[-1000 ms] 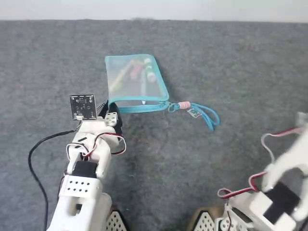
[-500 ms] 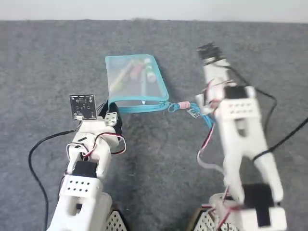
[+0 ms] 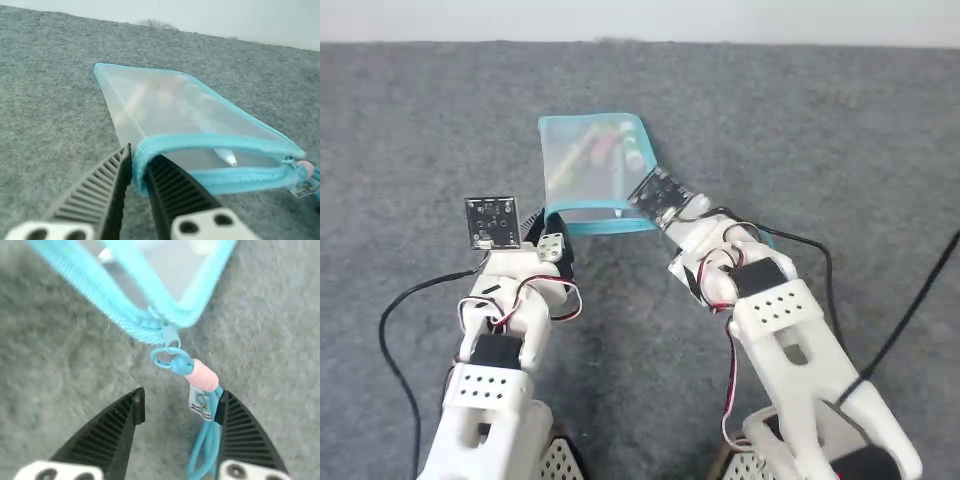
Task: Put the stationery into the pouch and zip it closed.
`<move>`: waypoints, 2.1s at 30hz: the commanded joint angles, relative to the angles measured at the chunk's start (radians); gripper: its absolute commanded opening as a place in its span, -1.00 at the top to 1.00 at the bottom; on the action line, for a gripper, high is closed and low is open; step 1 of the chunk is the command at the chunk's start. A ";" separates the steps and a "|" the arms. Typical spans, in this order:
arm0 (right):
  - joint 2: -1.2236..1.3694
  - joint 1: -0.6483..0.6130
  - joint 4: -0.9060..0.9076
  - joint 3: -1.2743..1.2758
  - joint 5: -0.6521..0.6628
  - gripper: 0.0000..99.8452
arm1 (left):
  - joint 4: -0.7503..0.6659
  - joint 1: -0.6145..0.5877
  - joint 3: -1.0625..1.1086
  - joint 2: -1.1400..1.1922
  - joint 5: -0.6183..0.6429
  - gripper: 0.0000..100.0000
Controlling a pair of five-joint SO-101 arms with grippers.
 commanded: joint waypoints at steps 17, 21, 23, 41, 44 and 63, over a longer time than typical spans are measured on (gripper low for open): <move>0.363 0.105 -0.125 -0.284 0.017 0.90 | -0.034 0.008 -0.027 0.002 -0.006 0.98; 0.294 0.104 -0.079 -0.285 -0.023 0.93 | -0.034 0.008 -0.028 0.002 -0.006 0.98; 0.245 0.099 -0.033 -0.285 -0.035 0.99 | -0.034 0.008 -0.028 0.002 -0.006 0.98; -0.166 -0.177 0.320 -0.278 -0.087 0.99 | -0.034 0.018 -0.031 0.002 -0.040 0.98; -0.173 -0.231 0.325 -0.285 -0.094 0.99 | -0.029 0.075 -0.030 0.003 -0.106 0.98; -0.071 -0.159 0.162 -0.130 -0.483 0.91 | 0.005 0.120 -0.031 0.003 -0.104 0.98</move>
